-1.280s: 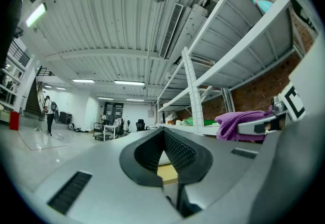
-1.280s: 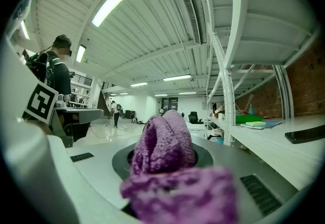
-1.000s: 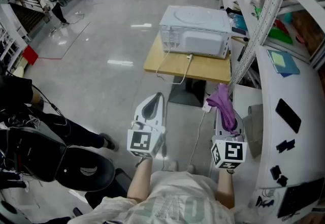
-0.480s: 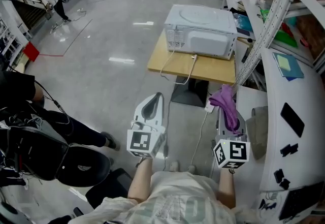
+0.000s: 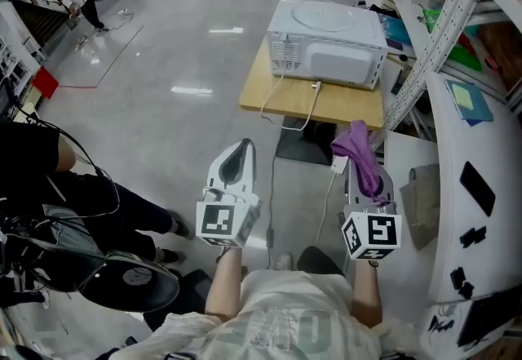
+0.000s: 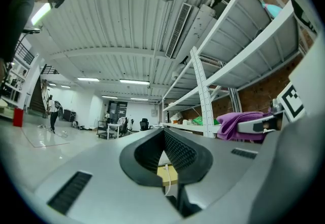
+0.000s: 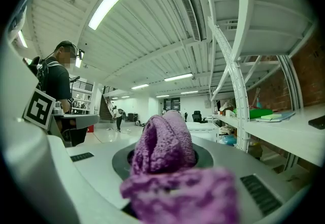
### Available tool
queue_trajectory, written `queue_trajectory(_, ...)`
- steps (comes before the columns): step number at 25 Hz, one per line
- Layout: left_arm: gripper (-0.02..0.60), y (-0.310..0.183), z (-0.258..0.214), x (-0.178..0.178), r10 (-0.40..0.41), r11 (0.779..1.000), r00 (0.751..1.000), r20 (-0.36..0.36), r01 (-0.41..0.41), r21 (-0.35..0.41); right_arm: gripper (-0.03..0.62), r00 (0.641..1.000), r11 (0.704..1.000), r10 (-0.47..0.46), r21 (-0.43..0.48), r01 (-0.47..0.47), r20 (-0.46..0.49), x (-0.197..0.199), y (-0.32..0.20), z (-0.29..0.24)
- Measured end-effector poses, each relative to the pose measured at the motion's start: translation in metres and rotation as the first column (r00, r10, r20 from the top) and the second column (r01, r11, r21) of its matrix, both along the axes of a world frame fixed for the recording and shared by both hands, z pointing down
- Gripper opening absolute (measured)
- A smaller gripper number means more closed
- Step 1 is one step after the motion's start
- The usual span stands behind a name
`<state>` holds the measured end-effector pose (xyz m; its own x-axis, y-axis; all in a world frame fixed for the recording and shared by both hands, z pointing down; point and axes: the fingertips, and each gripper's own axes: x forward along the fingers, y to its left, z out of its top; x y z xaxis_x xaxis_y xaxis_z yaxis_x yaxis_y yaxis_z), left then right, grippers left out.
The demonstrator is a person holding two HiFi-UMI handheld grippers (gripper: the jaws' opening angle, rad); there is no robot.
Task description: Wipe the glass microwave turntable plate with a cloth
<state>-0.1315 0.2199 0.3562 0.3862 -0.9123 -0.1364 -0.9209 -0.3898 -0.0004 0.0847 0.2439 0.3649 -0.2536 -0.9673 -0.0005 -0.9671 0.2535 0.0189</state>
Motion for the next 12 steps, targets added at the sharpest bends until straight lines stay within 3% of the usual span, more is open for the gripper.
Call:
queue_trajectory(6,0.000,-0.014,0.003,0.001,0.007,1.000,1.000,-0.008,-0.007,-0.008,0.057,0.999,1.000,0.009,0.011,-0.008,-0.038,0.002,-0.011,-0.005)
queue_trajectory(12,0.000,-0.040,0.004,0.016,0.034,0.999,0.999,-0.009,-0.034,-0.007,0.057,1.000,1.000,0.005,-0.016,-0.005,-0.006,0.010,-0.044,0.011)
